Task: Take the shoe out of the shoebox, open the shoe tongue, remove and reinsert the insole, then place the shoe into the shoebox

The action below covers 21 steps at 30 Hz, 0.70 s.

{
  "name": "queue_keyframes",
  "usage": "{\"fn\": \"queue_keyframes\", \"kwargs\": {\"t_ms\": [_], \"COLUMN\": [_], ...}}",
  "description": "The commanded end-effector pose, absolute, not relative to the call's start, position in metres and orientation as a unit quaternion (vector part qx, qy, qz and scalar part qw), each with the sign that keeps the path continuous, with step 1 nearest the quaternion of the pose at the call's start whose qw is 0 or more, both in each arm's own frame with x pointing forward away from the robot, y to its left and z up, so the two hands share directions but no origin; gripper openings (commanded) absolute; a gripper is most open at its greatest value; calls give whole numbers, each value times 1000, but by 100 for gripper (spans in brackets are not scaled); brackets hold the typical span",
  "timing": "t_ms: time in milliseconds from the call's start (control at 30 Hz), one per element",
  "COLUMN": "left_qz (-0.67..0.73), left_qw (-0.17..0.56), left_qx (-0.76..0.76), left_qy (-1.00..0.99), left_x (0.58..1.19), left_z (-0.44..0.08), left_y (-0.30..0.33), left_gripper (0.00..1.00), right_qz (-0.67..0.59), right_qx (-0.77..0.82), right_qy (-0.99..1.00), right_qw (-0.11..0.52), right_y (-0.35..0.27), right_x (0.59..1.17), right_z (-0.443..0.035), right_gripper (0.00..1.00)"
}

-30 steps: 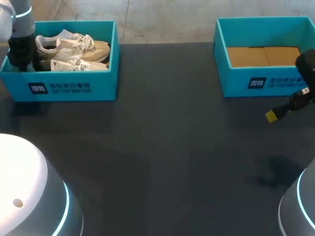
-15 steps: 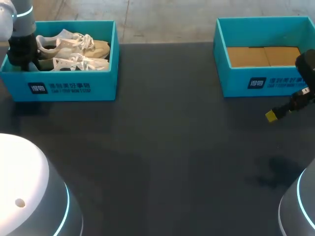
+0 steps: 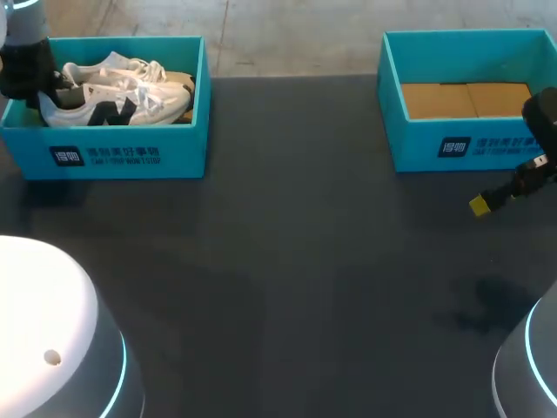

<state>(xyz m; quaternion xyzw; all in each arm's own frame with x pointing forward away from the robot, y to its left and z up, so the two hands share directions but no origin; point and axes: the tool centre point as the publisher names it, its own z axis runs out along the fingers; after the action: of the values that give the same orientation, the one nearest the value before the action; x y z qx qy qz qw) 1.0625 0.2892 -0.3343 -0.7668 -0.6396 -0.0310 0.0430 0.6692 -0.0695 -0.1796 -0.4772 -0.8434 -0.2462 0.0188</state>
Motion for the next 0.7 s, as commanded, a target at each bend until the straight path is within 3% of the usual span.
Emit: {"fn": "queue_keyframes", "kwargs": {"t_ms": [33, 700], "left_qz": [-32, -30], "left_qw": [41, 47], "left_qx": [-769, -781], "left_qy": [-637, -622], "left_x": [1056, 1061], "left_z": [-310, -231], "left_y": [289, 291], "left_gripper": [0, 0], "right_qz": [-246, -246], "right_qx": [-478, -478], "right_qy": [-843, -843], "right_qw": [18, 18], "right_y": [-69, -69], "right_x": [669, 669], "right_z": [-181, -181], "right_gripper": [100, 100]}}
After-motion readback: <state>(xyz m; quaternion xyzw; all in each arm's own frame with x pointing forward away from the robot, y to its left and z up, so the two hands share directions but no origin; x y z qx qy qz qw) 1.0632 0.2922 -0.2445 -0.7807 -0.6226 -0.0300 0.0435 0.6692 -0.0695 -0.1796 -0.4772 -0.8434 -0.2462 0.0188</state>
